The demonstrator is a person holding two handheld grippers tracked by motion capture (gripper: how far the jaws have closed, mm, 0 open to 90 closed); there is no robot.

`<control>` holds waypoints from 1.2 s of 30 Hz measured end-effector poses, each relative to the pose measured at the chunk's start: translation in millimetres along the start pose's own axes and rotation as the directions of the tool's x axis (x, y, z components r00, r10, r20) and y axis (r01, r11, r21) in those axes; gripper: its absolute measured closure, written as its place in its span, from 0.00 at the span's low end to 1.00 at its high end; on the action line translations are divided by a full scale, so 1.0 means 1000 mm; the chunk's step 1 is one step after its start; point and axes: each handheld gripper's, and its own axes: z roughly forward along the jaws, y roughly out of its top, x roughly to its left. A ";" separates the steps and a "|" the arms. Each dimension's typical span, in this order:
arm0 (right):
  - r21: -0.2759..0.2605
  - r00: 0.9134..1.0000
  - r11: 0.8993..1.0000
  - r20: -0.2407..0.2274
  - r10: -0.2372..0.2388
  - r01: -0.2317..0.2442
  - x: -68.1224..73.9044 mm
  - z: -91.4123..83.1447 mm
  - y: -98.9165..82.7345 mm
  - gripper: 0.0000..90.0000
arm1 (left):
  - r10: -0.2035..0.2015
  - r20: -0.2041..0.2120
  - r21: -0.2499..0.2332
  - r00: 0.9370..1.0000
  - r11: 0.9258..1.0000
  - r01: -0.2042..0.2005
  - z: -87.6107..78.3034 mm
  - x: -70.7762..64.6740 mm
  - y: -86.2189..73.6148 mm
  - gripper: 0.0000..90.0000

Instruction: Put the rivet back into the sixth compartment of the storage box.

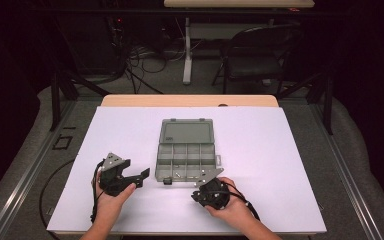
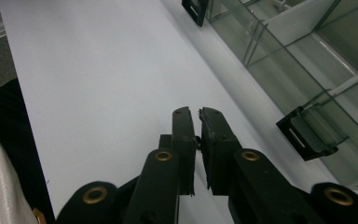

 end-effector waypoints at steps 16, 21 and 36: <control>-0.041 1.000 0.999 0.017 -0.001 0.002 -0.004 -0.012 0.008 0.94 | 0.005 -0.003 0.003 1.000 1.000 -0.005 0.000 0.000 0.000 0.19; -0.052 1.000 0.999 0.021 -0.005 0.006 -0.005 -0.014 0.010 0.94 | 0.006 -0.001 0.006 1.000 1.000 -0.006 0.001 0.000 0.000 0.19; -0.103 0.999 0.995 0.042 0.000 0.004 -0.012 -0.021 0.024 0.94 | 0.005 -0.003 0.005 1.000 1.000 -0.005 0.001 0.000 0.000 0.19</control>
